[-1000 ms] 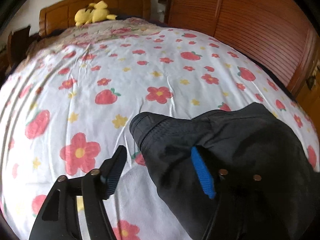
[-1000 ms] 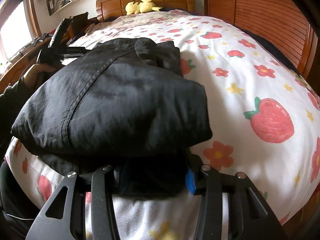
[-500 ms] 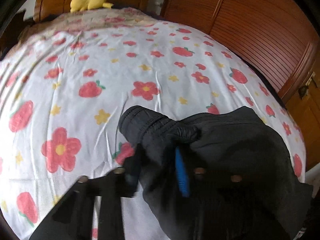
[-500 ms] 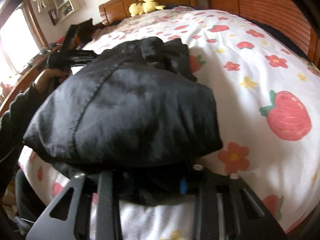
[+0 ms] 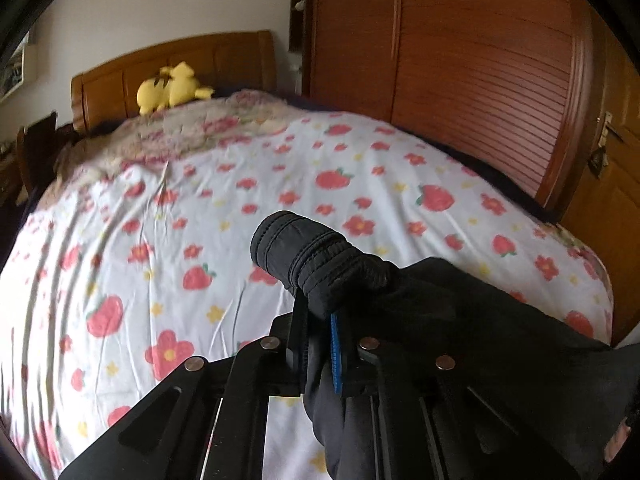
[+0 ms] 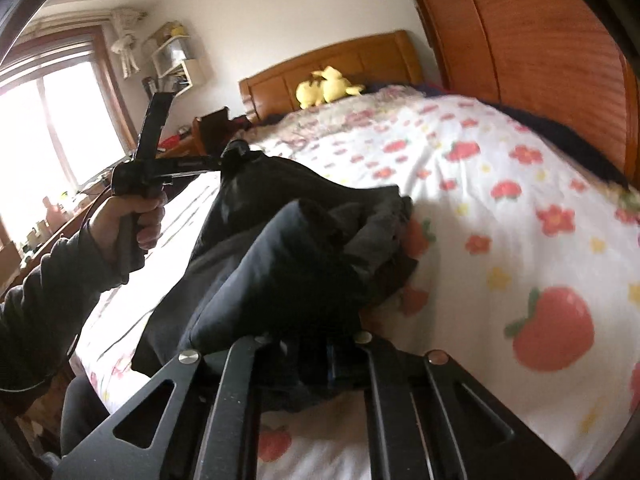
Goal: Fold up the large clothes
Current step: 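Lift the jacket bundle with both grippers and carry it toward the wardrobe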
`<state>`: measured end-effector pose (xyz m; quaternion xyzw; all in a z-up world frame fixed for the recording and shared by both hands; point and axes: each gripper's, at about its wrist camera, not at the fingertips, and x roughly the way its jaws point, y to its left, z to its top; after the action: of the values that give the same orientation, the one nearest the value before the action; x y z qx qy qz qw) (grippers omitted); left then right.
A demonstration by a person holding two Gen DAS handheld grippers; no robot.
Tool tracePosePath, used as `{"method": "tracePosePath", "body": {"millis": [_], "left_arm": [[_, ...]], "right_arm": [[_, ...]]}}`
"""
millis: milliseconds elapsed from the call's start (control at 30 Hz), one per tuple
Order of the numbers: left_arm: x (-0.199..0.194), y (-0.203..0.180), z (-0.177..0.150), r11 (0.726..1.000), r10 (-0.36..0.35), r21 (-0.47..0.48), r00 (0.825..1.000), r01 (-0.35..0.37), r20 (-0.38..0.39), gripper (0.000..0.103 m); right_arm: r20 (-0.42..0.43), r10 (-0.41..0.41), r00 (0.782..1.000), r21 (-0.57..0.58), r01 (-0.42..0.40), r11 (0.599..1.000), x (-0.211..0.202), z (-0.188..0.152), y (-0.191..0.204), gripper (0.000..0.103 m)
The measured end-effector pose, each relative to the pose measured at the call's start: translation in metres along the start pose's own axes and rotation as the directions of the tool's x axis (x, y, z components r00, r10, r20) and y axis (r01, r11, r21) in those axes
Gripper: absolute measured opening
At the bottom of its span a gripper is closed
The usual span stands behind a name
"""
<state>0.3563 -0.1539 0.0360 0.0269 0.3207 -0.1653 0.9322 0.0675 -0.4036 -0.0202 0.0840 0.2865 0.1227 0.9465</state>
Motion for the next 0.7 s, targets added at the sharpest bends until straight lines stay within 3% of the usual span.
{"method": "tracePosePath", "body": {"millis": [267, 500, 700], "left_arm": [[-0.025, -0.055, 0.017, 0.997, -0.031, 0.066, 0.997, 0.026, 0.067, 0.008], [-0.015, -0.134, 0.040, 0.979, -0.148, 0.154, 0.984, 0.131, 0.101, 0.008], [0.013, -0.191, 0.050, 0.954, -0.249, 0.193, 0.964, 0.229, 0.091, 0.008]], "right_arm": [[0.113, -0.029, 0.993, -0.045, 0.034, 0.998, -0.050, 0.033, -0.023, 0.008], [0.170, -0.156, 0.973, -0.051, 0.167, 0.985, -0.106, 0.053, -0.069, 0.007], [0.216, -0.274, 0.937, -0.050, 0.291, 0.956, -0.156, 0.064, -0.105, 0.007]]}}
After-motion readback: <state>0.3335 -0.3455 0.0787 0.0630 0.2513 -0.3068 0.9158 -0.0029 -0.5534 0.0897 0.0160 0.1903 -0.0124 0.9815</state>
